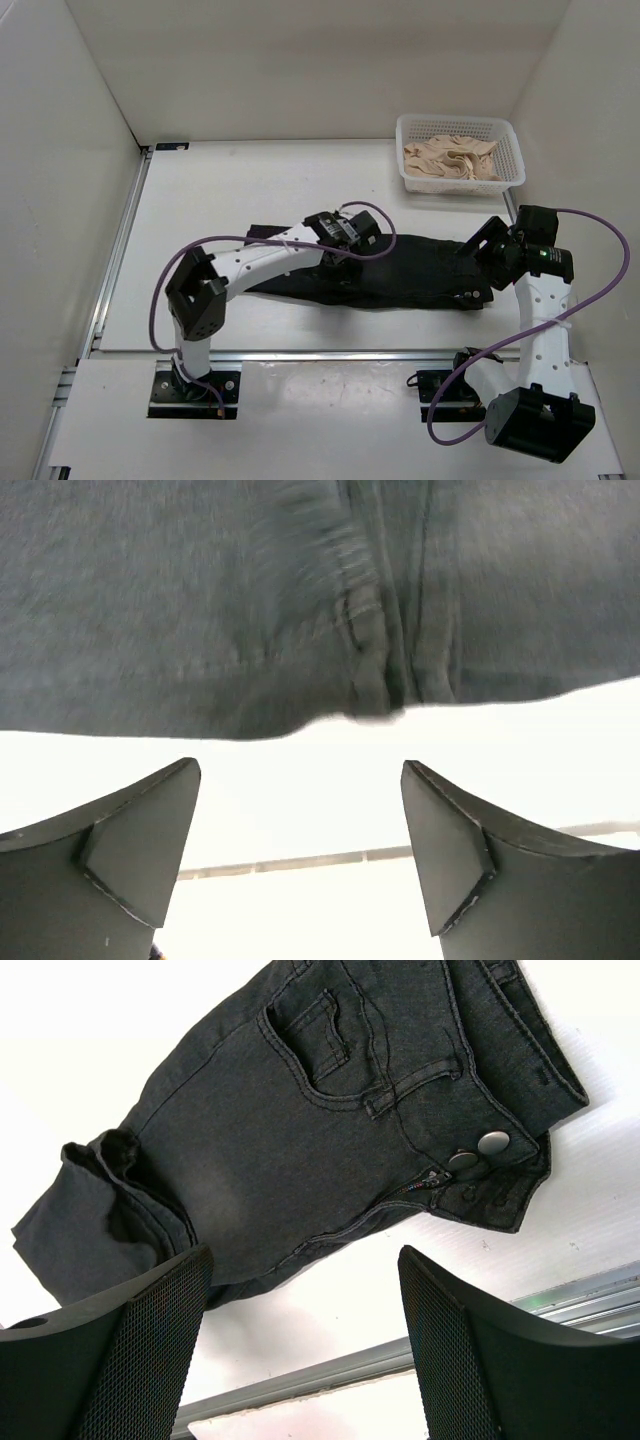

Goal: Fold and stack the trousers
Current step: Fold the trousers

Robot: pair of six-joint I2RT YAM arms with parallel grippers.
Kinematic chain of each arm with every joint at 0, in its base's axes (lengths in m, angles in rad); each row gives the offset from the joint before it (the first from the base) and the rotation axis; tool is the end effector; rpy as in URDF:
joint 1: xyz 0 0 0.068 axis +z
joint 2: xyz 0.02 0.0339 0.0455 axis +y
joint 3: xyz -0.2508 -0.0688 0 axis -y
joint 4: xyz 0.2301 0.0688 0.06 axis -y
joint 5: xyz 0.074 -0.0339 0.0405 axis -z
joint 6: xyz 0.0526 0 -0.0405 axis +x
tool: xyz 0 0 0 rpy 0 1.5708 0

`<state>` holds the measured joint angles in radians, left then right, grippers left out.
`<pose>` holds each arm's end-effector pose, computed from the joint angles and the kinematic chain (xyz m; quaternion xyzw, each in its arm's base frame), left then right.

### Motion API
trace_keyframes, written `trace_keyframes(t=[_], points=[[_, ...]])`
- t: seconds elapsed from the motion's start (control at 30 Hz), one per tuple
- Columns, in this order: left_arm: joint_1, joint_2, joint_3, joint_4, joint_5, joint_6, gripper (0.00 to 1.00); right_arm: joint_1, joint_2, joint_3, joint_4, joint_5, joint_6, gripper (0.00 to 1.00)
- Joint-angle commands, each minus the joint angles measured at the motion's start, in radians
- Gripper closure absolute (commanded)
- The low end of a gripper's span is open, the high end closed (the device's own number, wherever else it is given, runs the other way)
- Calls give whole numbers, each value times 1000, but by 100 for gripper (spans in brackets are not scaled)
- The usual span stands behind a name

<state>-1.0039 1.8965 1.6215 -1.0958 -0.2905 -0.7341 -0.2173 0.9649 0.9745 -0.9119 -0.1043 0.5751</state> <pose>0.2075 -0.2979 0.2245 0.1181 0.9775 0.0175 0.1738 0.1818 -0.0345 0.2827 0.3483 0.8769 0.1068 0.3136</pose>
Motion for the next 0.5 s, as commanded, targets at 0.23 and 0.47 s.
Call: trace_keyframes(t=[0.23,0.47], points=[[437,-367,-182,28,100,81,30,15,-6,32,-1,-6,-21,20],[712,-288,-422,184,192,70,25,62,-6,41,18,-49,-53,22]])
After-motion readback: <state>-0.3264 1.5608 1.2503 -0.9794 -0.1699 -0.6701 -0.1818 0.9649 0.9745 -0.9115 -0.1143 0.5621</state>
